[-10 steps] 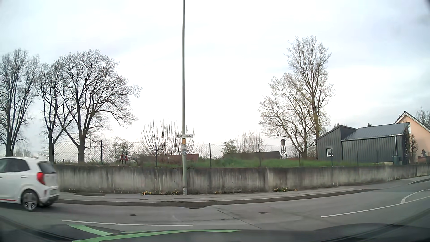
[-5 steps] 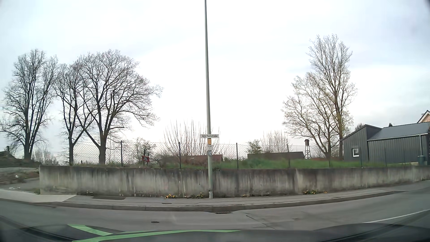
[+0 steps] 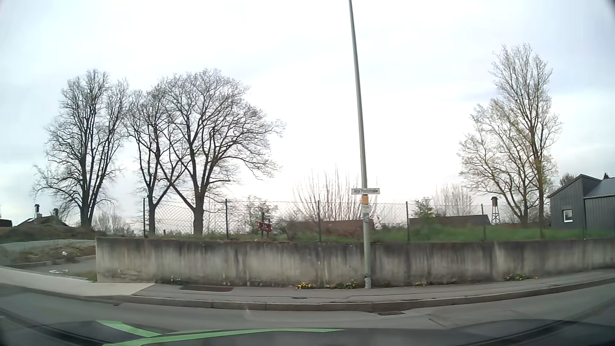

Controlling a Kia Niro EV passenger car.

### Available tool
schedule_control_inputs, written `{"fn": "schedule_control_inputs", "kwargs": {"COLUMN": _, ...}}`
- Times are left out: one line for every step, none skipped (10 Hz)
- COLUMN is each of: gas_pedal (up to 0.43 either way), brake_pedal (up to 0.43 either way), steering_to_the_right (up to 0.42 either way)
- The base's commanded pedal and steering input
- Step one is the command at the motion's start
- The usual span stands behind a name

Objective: Follow the waypoints while adhering to traffic rules and regulations

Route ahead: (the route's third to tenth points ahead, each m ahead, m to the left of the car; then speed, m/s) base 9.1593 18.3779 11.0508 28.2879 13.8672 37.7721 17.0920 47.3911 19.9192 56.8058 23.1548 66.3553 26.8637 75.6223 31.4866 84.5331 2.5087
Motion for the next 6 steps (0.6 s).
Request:
{"fn": "schedule_control_inputs", "kwargs": {"gas_pedal": 0.421, "brake_pedal": 0.0, "steering_to_the_right": -0.662}}
{"fn": "schedule_control_inputs", "kwargs": {"gas_pedal": 0.421, "brake_pedal": 0.0, "steering_to_the_right": -0.667}}
{"fn": "schedule_control_inputs", "kwargs": {"gas_pedal": 0.39, "brake_pedal": 0.0, "steering_to_the_right": -0.674}}
{"fn": "schedule_control_inputs", "kwargs": {"gas_pedal": 0.35, "brake_pedal": 0.0, "steering_to_the_right": -0.684}}
{"fn": "schedule_control_inputs", "kwargs": {"gas_pedal": 0.35, "brake_pedal": 0.0, "steering_to_the_right": -0.686}}
{"fn": "schedule_control_inputs", "kwargs": {"gas_pedal": 0.331, "brake_pedal": 0.0, "steering_to_the_right": -0.686}}
